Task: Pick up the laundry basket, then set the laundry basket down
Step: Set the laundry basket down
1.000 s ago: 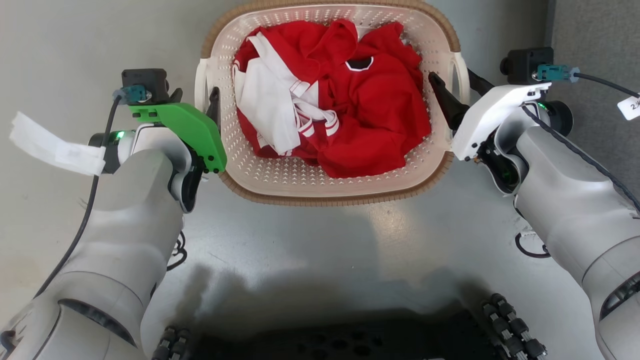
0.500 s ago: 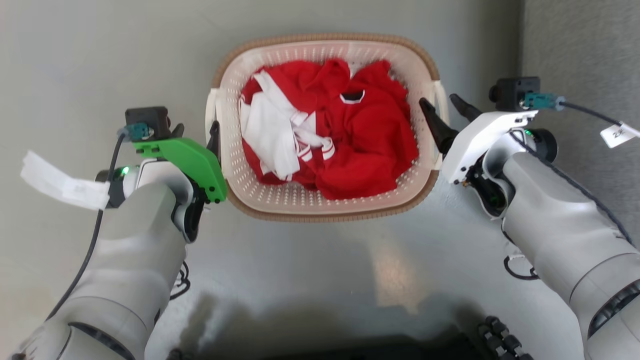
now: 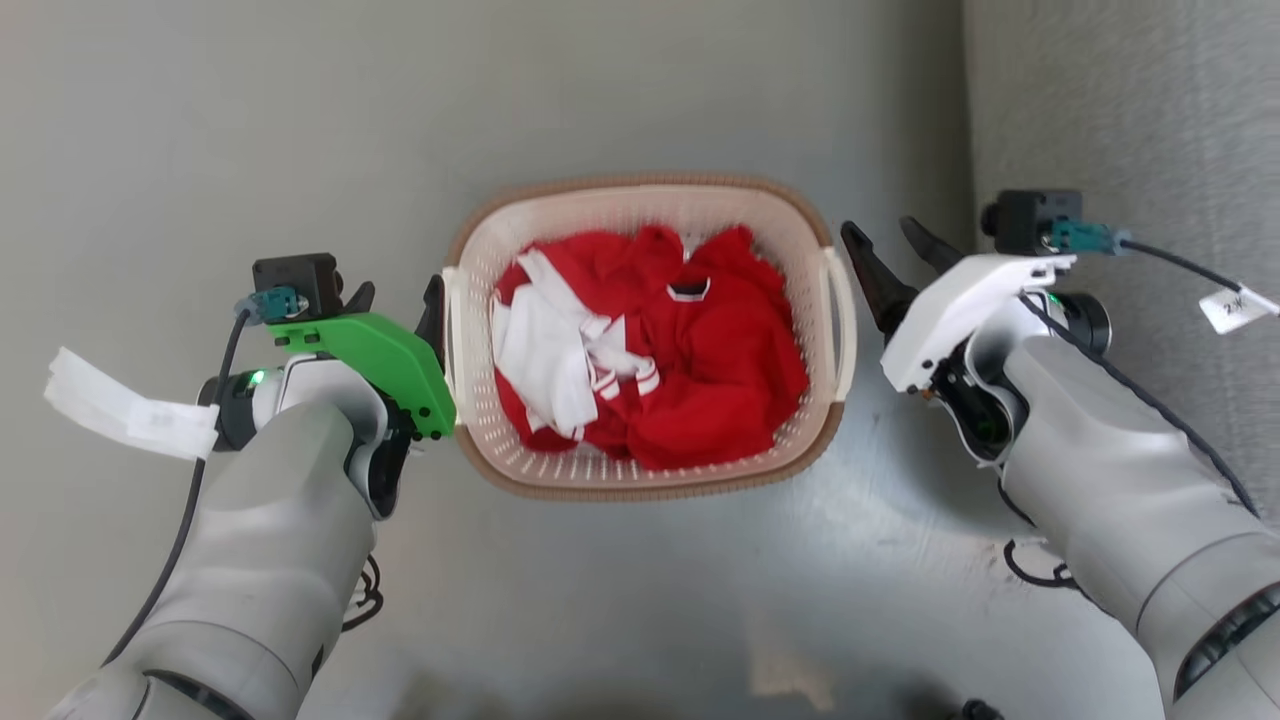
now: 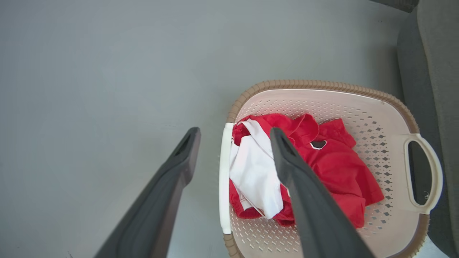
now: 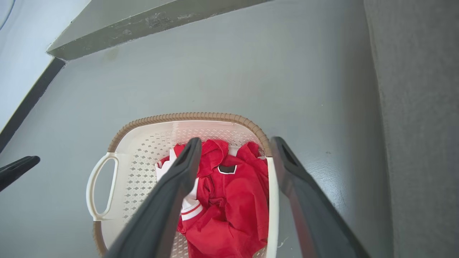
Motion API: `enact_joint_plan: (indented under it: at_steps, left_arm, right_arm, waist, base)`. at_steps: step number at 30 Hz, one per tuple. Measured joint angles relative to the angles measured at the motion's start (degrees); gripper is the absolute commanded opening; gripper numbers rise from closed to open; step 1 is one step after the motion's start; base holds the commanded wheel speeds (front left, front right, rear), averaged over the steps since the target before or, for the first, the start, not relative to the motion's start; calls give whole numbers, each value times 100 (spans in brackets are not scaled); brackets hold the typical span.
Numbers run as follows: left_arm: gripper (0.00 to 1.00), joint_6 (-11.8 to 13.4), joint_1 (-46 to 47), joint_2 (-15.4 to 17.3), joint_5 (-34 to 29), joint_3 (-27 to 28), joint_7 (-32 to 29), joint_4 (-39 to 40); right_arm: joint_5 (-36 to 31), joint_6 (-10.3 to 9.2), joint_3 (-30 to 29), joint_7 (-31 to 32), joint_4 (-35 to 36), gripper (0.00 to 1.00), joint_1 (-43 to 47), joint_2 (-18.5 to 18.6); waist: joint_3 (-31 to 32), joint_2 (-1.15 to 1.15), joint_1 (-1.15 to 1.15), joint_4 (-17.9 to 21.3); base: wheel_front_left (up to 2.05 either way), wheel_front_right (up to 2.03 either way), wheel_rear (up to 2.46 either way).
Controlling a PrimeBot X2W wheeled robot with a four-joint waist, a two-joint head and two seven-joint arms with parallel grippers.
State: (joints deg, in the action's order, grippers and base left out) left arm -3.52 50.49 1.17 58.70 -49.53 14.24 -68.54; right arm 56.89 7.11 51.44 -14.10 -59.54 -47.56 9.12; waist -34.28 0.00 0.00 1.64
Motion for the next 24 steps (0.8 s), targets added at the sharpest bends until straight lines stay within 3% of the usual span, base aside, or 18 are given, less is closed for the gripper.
enact_joint_plan:
  at_steps: [7, 17, 24]
  left_arm:
    - [100, -7, -86, 47, -109, 205, 0, 267]
    - [100, 111, -471, 376, -682, 828, 1, 1202]
    - [100, 207, -953, 517, -1035, 1182, 1, 1769]
  right_arm:
    - [-71, 0, -60, -16, 70, 100, 164, 62]
    - [-624, 0, -939, -19, 932, 100, 488, 481]
    - [-992, -15, -1497, -24, 1547, 100, 975, 542]
  waist:
    - [543, 0, 0, 43]
    - [1405, 0, 0, 37]
    - [1878, 0, 0, 3]
  base:
    - [0, 0, 0]
    - [0, 0, 0]
    - [0, 0, 0]
